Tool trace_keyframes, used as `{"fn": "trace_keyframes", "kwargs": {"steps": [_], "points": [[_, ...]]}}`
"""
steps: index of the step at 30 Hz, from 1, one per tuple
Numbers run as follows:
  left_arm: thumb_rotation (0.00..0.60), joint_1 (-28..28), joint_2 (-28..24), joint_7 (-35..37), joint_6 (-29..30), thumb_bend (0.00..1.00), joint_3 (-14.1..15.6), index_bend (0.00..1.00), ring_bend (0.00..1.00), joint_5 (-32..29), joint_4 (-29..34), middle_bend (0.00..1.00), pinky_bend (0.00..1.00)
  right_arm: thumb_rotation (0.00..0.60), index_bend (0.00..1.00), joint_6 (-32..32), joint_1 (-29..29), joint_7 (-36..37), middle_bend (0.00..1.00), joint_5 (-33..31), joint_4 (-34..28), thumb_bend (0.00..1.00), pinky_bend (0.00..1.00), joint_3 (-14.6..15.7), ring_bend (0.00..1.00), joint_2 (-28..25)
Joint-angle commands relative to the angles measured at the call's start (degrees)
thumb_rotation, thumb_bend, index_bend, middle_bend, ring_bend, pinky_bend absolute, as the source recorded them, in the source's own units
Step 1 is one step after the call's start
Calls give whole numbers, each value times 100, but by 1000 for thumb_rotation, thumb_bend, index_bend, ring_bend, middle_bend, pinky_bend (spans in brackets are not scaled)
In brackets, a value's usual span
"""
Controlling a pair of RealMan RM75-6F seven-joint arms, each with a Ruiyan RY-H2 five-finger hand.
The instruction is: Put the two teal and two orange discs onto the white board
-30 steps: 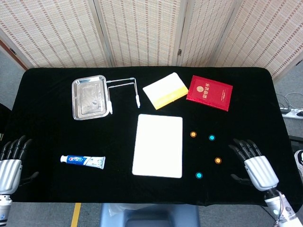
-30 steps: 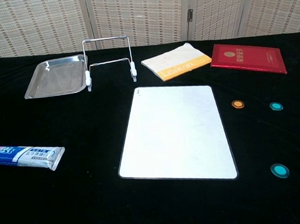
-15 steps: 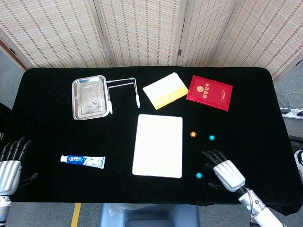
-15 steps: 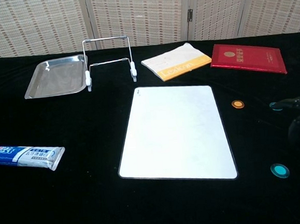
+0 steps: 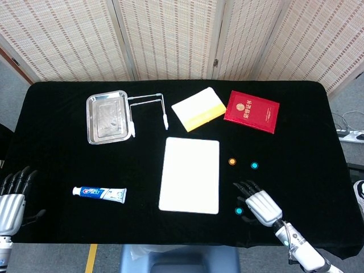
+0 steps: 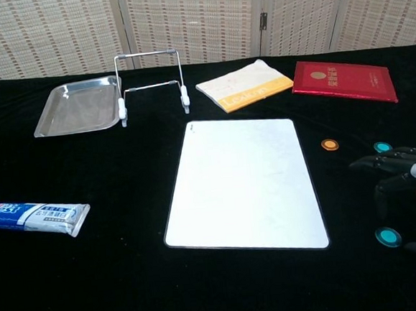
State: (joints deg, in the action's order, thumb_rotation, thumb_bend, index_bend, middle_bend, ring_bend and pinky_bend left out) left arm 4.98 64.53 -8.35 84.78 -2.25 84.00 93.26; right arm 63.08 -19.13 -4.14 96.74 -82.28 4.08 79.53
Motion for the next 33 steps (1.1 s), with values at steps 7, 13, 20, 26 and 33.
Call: {"fn": "trace_keyframes", "kwargs": {"steps": [7, 13, 20, 26, 33], "points": [[600, -11, 15, 24, -44, 149, 15, 0, 0, -44, -39, 0, 0, 532, 455, -15, -32, -5, 94, -57, 132, 334, 0, 87, 1, 92], [600, -5, 27, 53, -51, 149, 13, 0, 0, -34, -69, 0, 0, 530, 462, -50, -92, -71, 96, -108, 188, 334, 0, 82, 0, 163], [600, -20, 36, 114, -57, 149, 13, 0, 0, -59, -127, 0, 0, 532, 468, -145, -174, -119, 101, -201, 242, 335, 0, 73, 1, 247], [600, -24, 49, 148, -65, 149, 17, 0, 0, -61, -164, 0, 0, 530, 482, -176, -214, -126, 108, -259, 265, 335, 0, 69, 4, 300], [600, -32, 54, 195, -68, 149, 17, 0, 0, -67, -208, 0, 0, 530, 514, -222, -252, -162, 135, -324, 251, 353, 0, 87, 5, 327]]}}
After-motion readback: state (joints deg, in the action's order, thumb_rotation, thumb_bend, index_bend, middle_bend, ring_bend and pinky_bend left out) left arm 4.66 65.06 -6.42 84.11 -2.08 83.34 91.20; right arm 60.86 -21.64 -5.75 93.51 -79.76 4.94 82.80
